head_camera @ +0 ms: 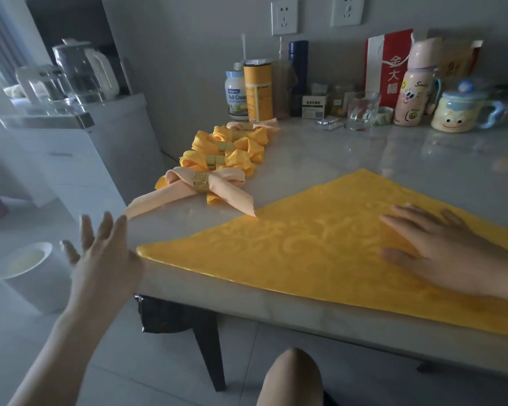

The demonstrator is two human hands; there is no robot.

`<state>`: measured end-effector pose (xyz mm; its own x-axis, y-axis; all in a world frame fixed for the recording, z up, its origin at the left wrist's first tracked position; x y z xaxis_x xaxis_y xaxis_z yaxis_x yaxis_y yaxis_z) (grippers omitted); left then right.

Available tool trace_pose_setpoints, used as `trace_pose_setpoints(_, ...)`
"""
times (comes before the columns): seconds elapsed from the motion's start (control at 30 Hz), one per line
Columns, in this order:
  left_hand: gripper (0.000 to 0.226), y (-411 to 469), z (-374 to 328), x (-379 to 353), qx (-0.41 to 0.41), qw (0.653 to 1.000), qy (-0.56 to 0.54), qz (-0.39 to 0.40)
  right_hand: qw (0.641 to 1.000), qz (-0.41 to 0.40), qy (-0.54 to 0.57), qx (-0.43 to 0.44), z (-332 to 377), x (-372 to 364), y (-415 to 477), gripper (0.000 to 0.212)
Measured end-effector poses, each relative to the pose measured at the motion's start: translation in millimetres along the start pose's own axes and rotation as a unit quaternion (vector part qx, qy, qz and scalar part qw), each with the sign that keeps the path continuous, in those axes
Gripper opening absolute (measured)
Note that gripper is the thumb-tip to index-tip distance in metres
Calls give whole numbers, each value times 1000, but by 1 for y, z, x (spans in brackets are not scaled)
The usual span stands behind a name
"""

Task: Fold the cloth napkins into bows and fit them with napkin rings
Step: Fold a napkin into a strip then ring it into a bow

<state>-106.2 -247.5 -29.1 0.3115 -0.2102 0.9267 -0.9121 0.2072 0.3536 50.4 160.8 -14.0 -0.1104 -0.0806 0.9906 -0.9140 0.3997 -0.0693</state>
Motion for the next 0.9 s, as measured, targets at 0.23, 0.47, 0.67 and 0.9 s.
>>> trace_pose_setpoints(0.23,67,-56,-184,-11,-327,914,-228,71,976,-34,67,204,133,-19,-9,97)
trace_pose_setpoints(0.47,95,-65,-129,-36,-311,924,-57,213,973,17,108,204,136,-34,-5,104)
trace_pose_setpoints(0.67,114,-48,-20,-22,-172,969,-72,164,970,26,110,217,137,-34,-4,84)
trace_pose_setpoints(0.9,59,-34,-86,21,-195,961,-185,-61,961,-7,168,221,140,-16,-14,71)
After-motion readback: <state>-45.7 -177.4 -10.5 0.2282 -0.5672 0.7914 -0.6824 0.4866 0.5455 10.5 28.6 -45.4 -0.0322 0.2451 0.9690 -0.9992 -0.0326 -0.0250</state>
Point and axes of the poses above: each hand's wrist, its own y-axis towards the middle knuckle, its own x-axis out of the back of the hand, z = x × y, the point moved 7 cm from there along y, towards the middle knuckle, and after that the axes turned 13 degrees about -x, right-handed, at the moved point
